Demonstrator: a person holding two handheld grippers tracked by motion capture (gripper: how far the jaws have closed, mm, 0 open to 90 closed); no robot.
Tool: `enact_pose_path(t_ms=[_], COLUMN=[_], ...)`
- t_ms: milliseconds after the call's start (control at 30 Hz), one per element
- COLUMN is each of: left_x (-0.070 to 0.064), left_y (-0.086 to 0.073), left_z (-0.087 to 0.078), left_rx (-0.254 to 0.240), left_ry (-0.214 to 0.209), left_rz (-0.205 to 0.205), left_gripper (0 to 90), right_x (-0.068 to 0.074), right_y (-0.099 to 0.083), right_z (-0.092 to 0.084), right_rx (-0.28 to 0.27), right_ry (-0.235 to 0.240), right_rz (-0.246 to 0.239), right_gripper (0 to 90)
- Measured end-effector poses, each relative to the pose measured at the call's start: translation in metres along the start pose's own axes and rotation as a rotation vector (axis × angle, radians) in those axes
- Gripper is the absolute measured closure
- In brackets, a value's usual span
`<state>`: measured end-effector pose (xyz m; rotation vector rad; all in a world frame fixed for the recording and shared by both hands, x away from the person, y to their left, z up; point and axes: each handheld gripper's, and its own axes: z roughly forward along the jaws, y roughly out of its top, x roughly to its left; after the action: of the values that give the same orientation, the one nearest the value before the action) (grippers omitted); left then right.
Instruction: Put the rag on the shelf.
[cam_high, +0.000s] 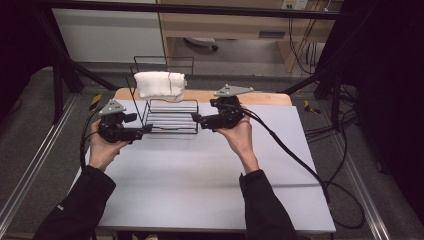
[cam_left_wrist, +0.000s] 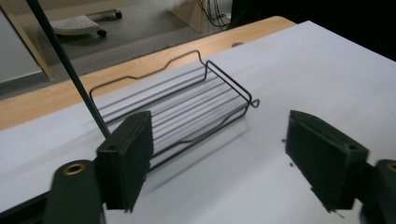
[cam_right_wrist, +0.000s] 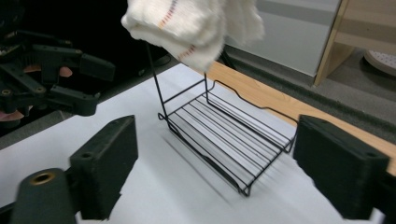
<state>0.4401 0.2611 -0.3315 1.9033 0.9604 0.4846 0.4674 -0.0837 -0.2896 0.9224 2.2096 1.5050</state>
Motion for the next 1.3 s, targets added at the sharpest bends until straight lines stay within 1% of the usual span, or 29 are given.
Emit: enact_pose_path(t_ms=[67, 167, 300, 367, 533, 633, 800, 833, 900, 1000, 1033, 1133, 1167, 1200, 1300], left_x=[-0.001, -0.002, -0.004, -0.005, -0.006, -0.007, -0.008, -0.008, -0.008, -0.009, -0.009, -0.010, -0.010, -0.010, -0.012], left_y=[-0.009, -0.022, -0.037, -0.044, -0.062, -0.072, -0.087, -0.090, -0.096, -0.104, -0.107, -0.112, -0.114, -0.116, -0.119], left_z=[0.001, 0.001, 0.001, 0.000, -0.001, -0.003, -0.008, -0.009, -0.011, -0.013, -0.014, -0.014, -0.014, -0.013, -0.014], left_rx=[0.011, 0.022, 0.042, 0.051, 0.072, 0.072, 0.066, 0.068, 0.073, 0.071, 0.071, 0.088, 0.093, 0.093, 0.097], left_ry=[0.002, -0.001, -0.006, -0.006, -0.015, -0.019, -0.033, -0.037, -0.032, -0.035, -0.035, -0.021, -0.021, -0.024, -0.031], left_rz=[0.004, 0.013, 0.038, 0.042, 0.017, 0.012, 0.002, 0.001, 0.011, 0.006, 0.003, 0.015, 0.019, 0.015, 0.016], left_gripper=[15.1, 10.4, 7.1, 6.7, 6.7, 6.7, 6.9, 6.9, 7.1, 7.6, 7.7, 7.8, 7.8, 7.8, 7.9], right_x=[-0.006, -0.015, -0.023, -0.027, -0.034, -0.038, -0.043, -0.043, -0.046, -0.049, -0.050, -0.054, -0.055, -0.056, -0.060], right_y=[-0.008, -0.022, -0.043, -0.055, -0.083, -0.097, -0.119, -0.124, -0.135, -0.152, -0.157, -0.171, -0.175, -0.179, -0.190], right_z=[-0.007, -0.017, -0.031, -0.037, -0.050, -0.058, -0.070, -0.073, -0.077, -0.084, -0.087, -0.094, -0.096, -0.099, -0.107], right_rx=[0.001, 0.015, 0.010, 0.019, 0.028, 0.031, 0.043, 0.049, 0.061, 0.076, 0.081, 0.105, 0.114, 0.119, 0.118], right_ry=[0.008, 0.015, 0.027, 0.030, 0.039, 0.032, 0.034, 0.032, 0.028, 0.024, 0.023, 0.025, 0.028, 0.028, 0.021], right_rz=[0.022, 0.038, 0.074, 0.083, 0.093, 0.091, 0.086, 0.087, 0.087, 0.110, 0.110, 0.130, 0.138, 0.149, 0.169], right_gripper=[8.2, 4.3, 2.5, 1.9, 1.4, 0.9, 0.5, 0.5, 0.5, 0.5, 0.5, 0.5, 0.5, 0.5, 0.5])
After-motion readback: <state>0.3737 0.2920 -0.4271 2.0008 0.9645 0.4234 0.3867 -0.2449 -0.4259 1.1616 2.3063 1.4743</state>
